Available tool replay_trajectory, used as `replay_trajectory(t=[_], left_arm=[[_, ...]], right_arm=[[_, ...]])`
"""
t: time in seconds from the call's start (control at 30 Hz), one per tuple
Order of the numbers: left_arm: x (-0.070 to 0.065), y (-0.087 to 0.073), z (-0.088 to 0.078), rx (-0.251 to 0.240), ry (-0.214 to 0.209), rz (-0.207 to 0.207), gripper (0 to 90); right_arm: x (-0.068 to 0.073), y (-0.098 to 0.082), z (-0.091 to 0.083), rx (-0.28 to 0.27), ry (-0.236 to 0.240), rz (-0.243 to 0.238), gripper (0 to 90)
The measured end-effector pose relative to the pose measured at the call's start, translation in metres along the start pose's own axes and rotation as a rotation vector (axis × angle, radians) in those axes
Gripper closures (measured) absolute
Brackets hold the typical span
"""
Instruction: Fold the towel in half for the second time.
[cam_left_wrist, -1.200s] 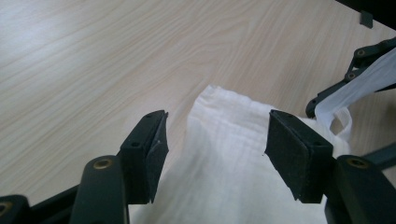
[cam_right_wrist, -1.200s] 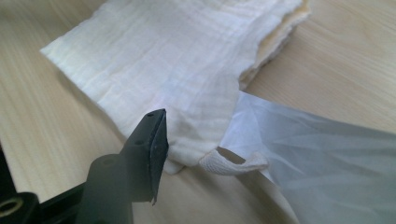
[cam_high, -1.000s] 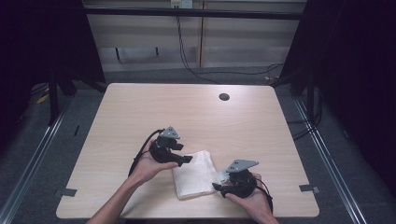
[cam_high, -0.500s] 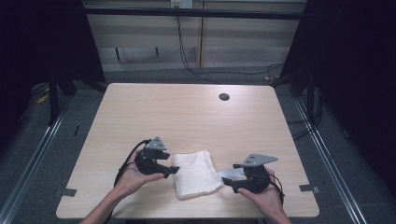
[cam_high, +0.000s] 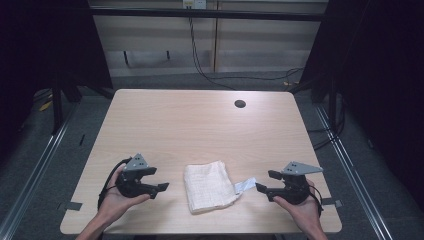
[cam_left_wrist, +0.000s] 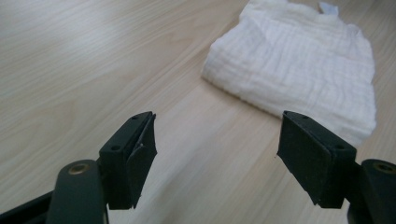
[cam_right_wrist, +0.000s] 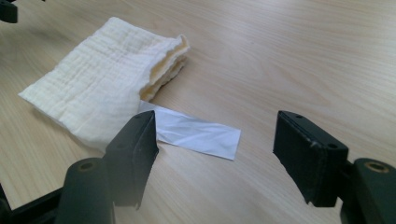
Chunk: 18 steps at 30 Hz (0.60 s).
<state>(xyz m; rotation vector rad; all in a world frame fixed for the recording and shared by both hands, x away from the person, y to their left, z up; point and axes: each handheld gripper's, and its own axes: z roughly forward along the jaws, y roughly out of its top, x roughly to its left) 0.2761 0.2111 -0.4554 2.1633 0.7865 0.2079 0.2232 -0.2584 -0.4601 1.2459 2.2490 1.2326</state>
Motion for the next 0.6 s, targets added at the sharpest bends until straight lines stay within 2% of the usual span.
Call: replay_trajectory(t=[0.07, 0.1, 0.17, 0.23, 0.27, 0.3, 0.37, 0.43, 0.47, 0.5, 0.53, 0.6], left_arm=[[0.000, -0.006, -0.007, -0.015, 0.009, -0.019, 27.1], [0.000, -0.010, -0.011, -0.026, 0.028, -0.027, 26.6], [0.002, -0.016, -0.016, -0.055, 0.029, -0.070, 25.7], [0.000, -0.024, -0.021, -0.113, 0.060, -0.104, 27.5], [0.001, -0.028, -0.023, -0.139, 0.044, -0.138, 29.7], [0.000, -0.030, -0.023, -0.135, 0.022, -0.152, 29.5], [-0.004, -0.033, -0.026, -0.121, 0.063, -0.088, 28.8], [-0.006, -0.035, -0.028, -0.116, 0.046, -0.080, 27.7], [-0.007, -0.036, -0.031, -0.117, 0.072, -0.066, 27.8], [-0.008, -0.038, -0.032, -0.117, 0.077, -0.066, 27.4], [-0.007, -0.040, -0.032, -0.116, 0.059, -0.079, 26.8], [-0.006, -0.041, -0.030, -0.092, 0.073, -0.069, 26.4]], right_arm=[[-0.002, -0.003, -0.004, -0.006, -0.015, 0.007, 30.0], [-0.003, -0.005, -0.006, -0.012, -0.021, 0.011, 29.7], [-0.004, -0.008, -0.011, -0.024, -0.032, 0.018, 28.8], [-0.004, -0.013, -0.017, -0.038, -0.040, 0.027, 28.4], [-0.004, -0.015, -0.020, -0.043, -0.044, 0.026, 28.0], [-0.004, -0.018, -0.023, -0.055, -0.046, 0.030, 27.8], [-0.004, -0.024, -0.029, -0.063, -0.060, 0.042, 27.2], [-0.004, -0.030, -0.035, -0.071, -0.067, 0.047, 27.1], [-0.004, -0.033, -0.037, -0.066, -0.077, 0.052, 27.2], [-0.005, -0.036, -0.040, -0.069, -0.086, 0.052, 27.1], [-0.006, -0.038, -0.044, -0.077, -0.086, 0.065, 27.0], [-0.011, -0.041, -0.048, -0.105, -0.096, 0.091, 26.0]])
